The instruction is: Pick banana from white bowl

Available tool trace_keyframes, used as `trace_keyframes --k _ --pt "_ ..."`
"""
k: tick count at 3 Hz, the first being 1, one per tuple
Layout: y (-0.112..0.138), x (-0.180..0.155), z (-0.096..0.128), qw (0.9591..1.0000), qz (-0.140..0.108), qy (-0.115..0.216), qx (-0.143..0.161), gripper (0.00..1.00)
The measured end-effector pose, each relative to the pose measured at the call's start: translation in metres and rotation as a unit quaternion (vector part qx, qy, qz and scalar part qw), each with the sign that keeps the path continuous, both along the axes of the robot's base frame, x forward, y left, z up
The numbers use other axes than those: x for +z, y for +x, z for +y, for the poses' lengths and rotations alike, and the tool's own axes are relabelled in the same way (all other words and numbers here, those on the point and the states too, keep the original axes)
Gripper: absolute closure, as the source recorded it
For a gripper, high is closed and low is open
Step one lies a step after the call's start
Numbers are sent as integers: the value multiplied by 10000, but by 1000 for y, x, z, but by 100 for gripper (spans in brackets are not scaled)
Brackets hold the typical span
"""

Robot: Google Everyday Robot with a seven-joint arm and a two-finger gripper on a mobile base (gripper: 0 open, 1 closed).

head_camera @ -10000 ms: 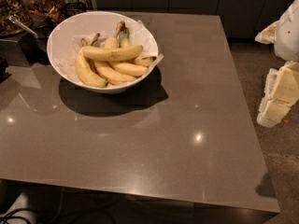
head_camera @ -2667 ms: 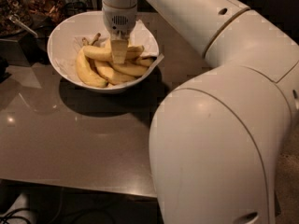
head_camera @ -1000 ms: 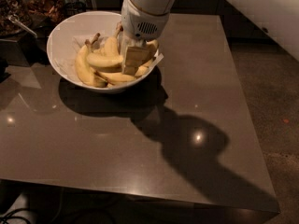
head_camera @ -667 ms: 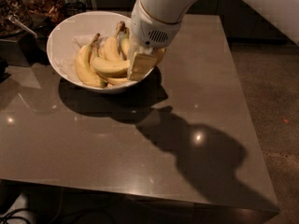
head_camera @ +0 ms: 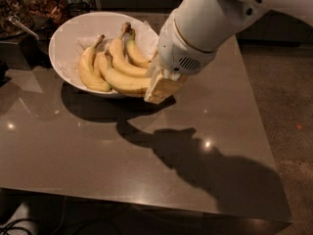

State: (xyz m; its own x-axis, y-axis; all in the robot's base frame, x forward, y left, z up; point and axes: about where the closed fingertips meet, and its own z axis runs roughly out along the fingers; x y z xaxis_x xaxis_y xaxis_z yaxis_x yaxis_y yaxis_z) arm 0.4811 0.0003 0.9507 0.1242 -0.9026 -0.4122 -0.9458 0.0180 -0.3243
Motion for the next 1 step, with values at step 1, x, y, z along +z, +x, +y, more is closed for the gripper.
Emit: trace_keyframes --k 1 --pt "-1 -1 -1 10000 8 2 -10 100"
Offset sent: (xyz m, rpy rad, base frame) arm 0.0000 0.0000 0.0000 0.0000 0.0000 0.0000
